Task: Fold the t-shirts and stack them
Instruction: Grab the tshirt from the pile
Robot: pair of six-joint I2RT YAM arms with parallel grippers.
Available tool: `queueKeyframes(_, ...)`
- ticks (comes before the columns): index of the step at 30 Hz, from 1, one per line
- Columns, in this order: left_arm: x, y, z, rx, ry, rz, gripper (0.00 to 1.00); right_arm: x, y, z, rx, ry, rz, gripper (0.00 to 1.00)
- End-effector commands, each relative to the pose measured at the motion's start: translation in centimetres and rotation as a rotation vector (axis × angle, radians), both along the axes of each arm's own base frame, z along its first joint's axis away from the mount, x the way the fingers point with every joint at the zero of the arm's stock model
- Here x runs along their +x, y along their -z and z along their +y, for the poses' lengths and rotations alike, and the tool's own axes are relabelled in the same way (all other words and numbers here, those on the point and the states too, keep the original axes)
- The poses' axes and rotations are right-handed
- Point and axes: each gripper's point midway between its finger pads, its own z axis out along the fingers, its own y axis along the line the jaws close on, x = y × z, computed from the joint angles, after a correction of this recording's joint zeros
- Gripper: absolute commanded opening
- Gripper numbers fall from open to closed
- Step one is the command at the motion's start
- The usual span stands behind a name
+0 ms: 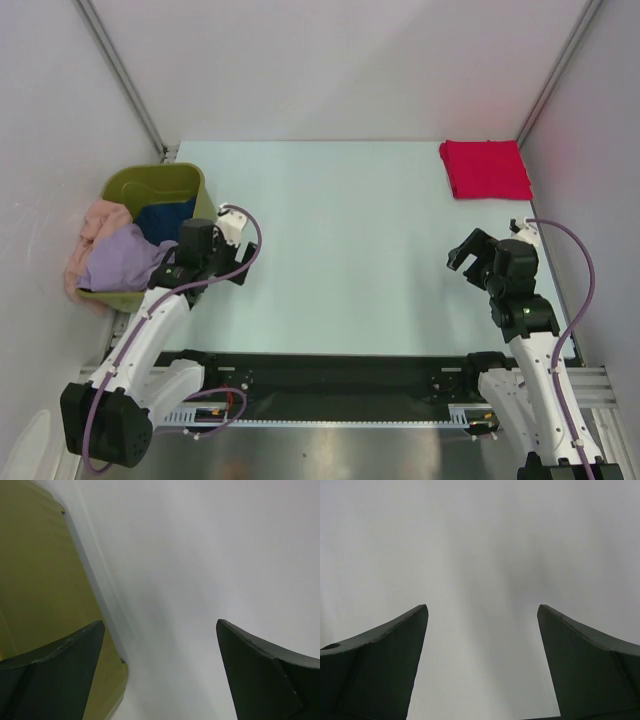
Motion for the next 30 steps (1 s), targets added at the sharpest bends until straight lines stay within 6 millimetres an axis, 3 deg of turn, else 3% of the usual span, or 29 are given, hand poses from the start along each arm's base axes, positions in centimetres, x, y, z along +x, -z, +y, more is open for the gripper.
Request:
queueKeyframes(1,0.7,-1.0,0.4,-0.01,-0.036,-0.052,1.0,0.2,-0.2,0.0,-0.015,-0.009,-0.012,0.97)
queueKeyframes(6,0.5,-2.0,-0.8,-0.029,0.052,-0.027,1.0,0.2,-0.3,-0.1,-0.016,-0.008,-0.014,0.97)
queueKeyframes(8,1.3,-4.5,-0.8,0.014,0.096,-0.056,1.0,0.2,-0.4,-0.1,-0.018,-0.007,-0.017,0.97)
queueKeyframes(9,1.6,-4.9,0.5,0.066,0.043,-0.042,1.0,0.2,-0.3,-0.1,-0.018,-0.007,-0.014,0.97)
queueKeyframes(10,3.2,-7.3,0.7,0.082,0.029,-0.069,1.0,0.2,-0.2,0.0,-0.016,-0.011,-0.014,0.97)
queueKeyframes(12,4.2,-9.0,3.6,0.144,-0.08,-0.04,1.0,0.2,-0.2,-0.1,-0.019,-0.008,-0.011,0.97)
queueKeyframes(13,6.2,-11.9,4.2,0.129,-0.107,-0.067,1.0,0.3,-0.3,-0.1,-0.02,-0.007,-0.012,0.97)
queueKeyframes(15,7.1,-14.2,7.6,0.086,-0.209,-0.057,1.0,0.3,-0.2,-0.1,-0.021,-0.007,-0.011,0.97)
queueKeyframes(16,8.3,-17.4,7.9,0.036,-0.219,-0.123,1.0,0.2,-0.1,-0.1,-0.02,-0.005,-0.006,0.97)
queueKeyframes(17,9.0,-17.4,9.8,0.035,-0.267,-0.104,1.0,0.3,-0.2,-0.1,-0.02,-0.008,-0.008,0.97)
queueKeyframes(19,10.0,-18.7,11.6,0.063,-0.313,-0.123,1.0,0.3,-0.2,-0.1,-0.023,-0.008,-0.011,0.97)
queueKeyframes(20,10.6,-17.4,12.8,0.071,-0.342,-0.08,1.0,0.3,-0.2,-0.1,-0.025,-0.008,-0.008,0.97)
queueKeyframes(22,10.1,-16.1,14.7,0.094,-0.397,-0.005,0.99,0.3,-0.2,-0.2,-0.03,-0.005,-0.004,0.97)
queueKeyframes(25,7.3,-13.0,19.8,0.132,-0.524,0.11,0.97,0.3,-0.1,-0.2,-0.026,-0.003,0.002,0.96)
queueKeyframes(27,6.0,-12.4,22.1,0.183,-0.557,0.119,0.95,0.4,0.0,-0.1,-0.027,-0.009,0.003,0.97)
queueKeyframes(29,3.9,-10.4,24.2,0.222,-0.599,0.19,0.89,0.5,0.2,-0.2,-0.035,-0.013,0.014,0.97)
queueKeyframes(30,3.0,-10.0,24.8,0.239,-0.612,0.208,0.81,0.6,0.2,-0.1,-0.037,-0.016,0.018,0.97)
